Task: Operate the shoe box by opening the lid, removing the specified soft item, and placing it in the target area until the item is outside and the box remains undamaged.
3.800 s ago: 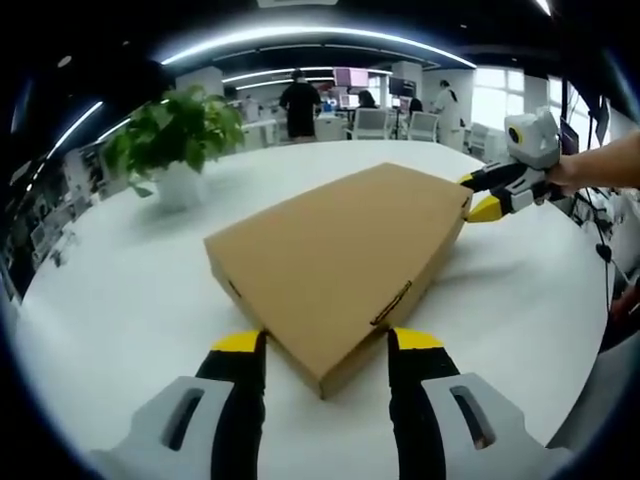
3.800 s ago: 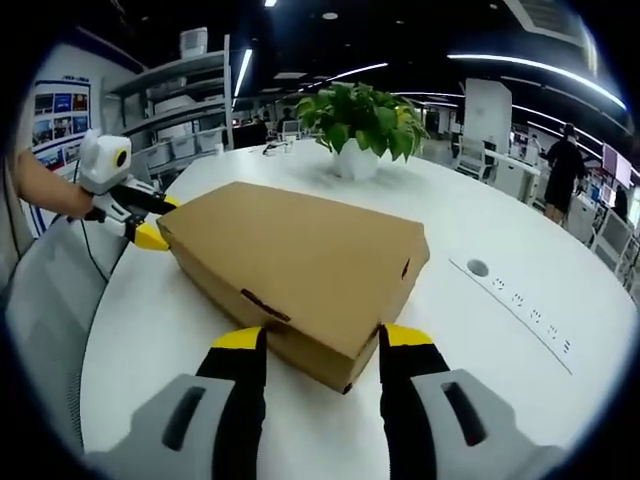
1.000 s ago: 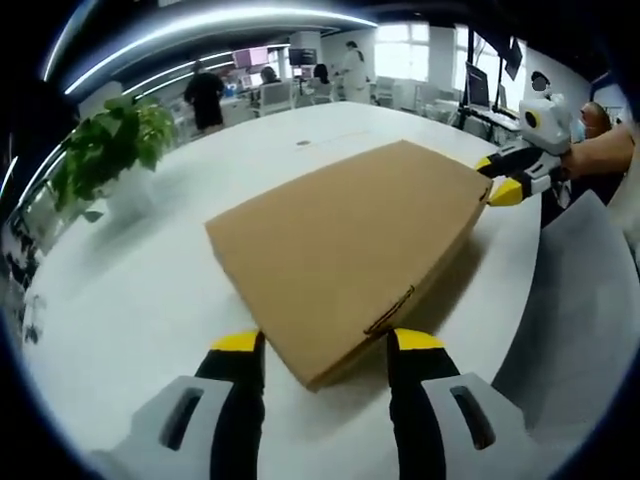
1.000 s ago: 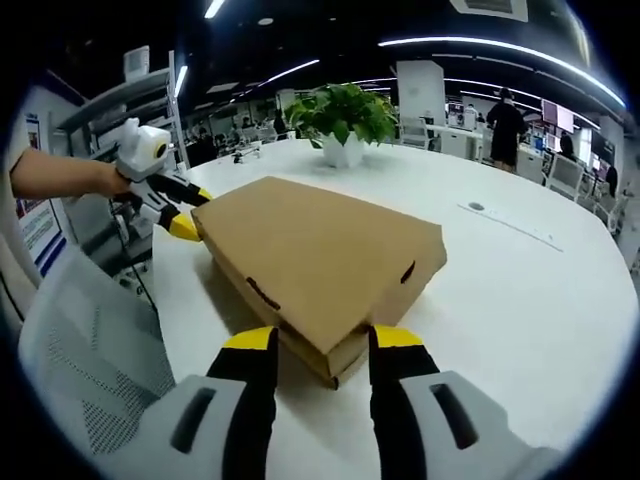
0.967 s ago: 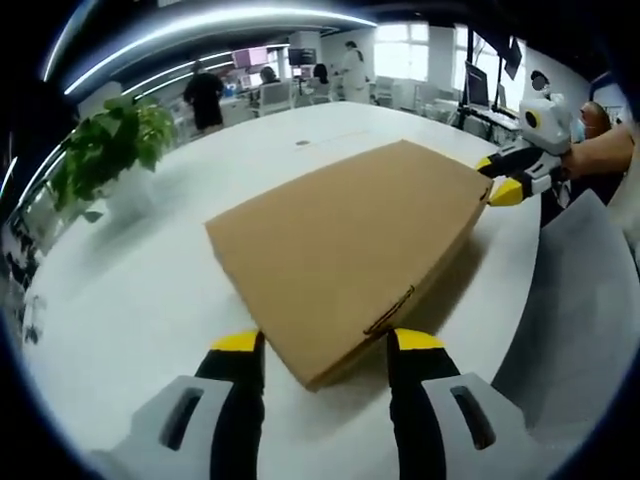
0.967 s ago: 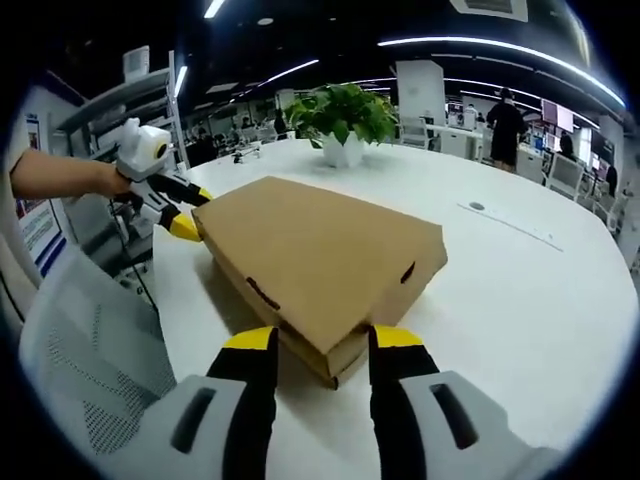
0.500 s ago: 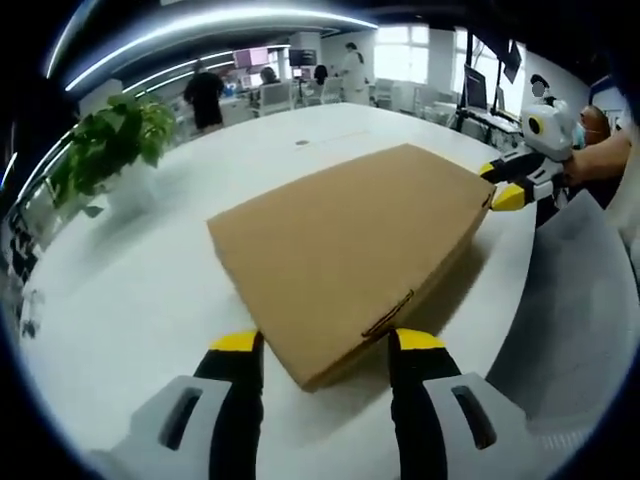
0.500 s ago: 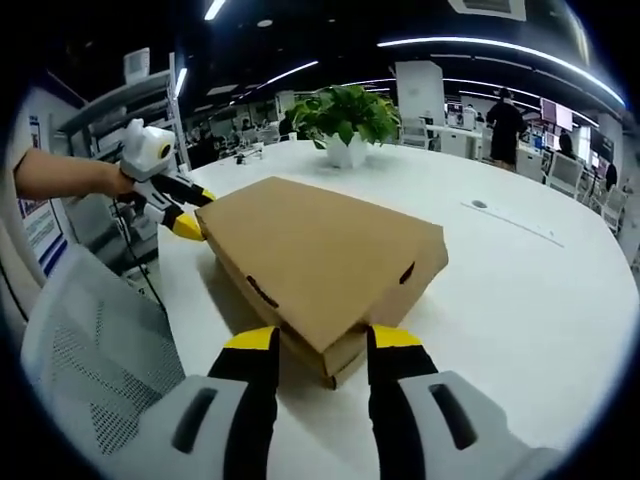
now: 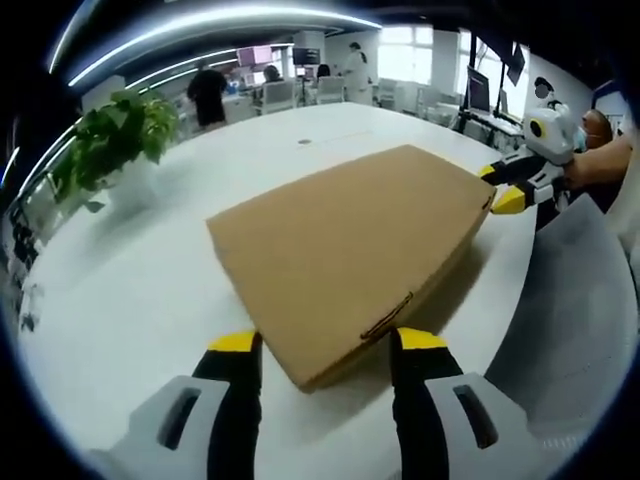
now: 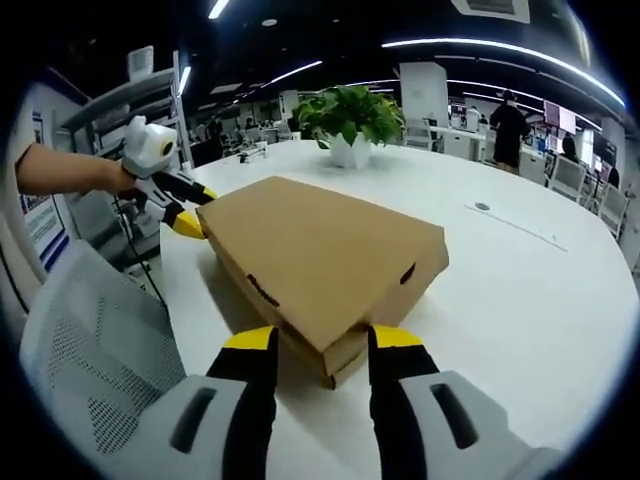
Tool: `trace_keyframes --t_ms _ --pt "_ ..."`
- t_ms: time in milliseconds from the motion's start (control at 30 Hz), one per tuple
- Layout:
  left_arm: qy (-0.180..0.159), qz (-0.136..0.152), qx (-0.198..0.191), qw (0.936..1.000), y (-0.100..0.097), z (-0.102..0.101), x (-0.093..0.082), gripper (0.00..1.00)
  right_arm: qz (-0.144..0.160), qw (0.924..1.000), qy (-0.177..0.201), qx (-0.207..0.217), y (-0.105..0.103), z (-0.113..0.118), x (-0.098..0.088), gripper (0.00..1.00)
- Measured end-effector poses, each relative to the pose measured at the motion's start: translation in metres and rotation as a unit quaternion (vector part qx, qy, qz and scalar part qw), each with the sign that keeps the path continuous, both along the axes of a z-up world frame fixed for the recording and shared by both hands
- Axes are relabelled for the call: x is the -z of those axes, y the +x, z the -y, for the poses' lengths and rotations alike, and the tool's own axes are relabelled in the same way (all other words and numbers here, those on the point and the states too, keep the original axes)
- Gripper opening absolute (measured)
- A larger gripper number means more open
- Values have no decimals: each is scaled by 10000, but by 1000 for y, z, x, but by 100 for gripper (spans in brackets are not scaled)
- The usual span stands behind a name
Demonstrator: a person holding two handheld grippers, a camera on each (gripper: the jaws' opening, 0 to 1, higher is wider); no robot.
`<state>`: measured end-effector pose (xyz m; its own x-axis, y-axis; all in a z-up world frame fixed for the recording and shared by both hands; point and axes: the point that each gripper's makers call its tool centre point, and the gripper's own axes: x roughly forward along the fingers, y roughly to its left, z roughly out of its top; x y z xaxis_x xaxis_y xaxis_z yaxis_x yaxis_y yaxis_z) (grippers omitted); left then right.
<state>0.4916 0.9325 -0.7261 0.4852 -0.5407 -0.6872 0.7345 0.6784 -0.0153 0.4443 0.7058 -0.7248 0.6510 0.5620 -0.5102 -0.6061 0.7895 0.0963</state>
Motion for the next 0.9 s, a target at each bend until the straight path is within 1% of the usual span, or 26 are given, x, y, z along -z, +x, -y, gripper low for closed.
trace_keyframes --t_ms 100,167,267,467,633,900 --pt "-11 -12 56 10000 -2 2 0 56 24 10000 -10 -56 -1 -1 0 35" --pt "-7 -22 150 9999 -5 4 1 61 39 10000 -14 -74 -1 -1 0 36" --pt "-54 -24 223 9997 -8 6 1 66 10 10000 22 -60 -2 -2 -1 37" --pt "-17 -3 232 9997 -8 7 0 67 -21 10000 56 -45 -3 -3 -3 39" --pt "-104 60 181 9998 -9 7 -5 67 13 10000 70 -40 -3 -3 -7 39" --pt "-107 199 154 9996 -9 7 -15 67 96 9999 41 -34 -4 -4 -17 39"
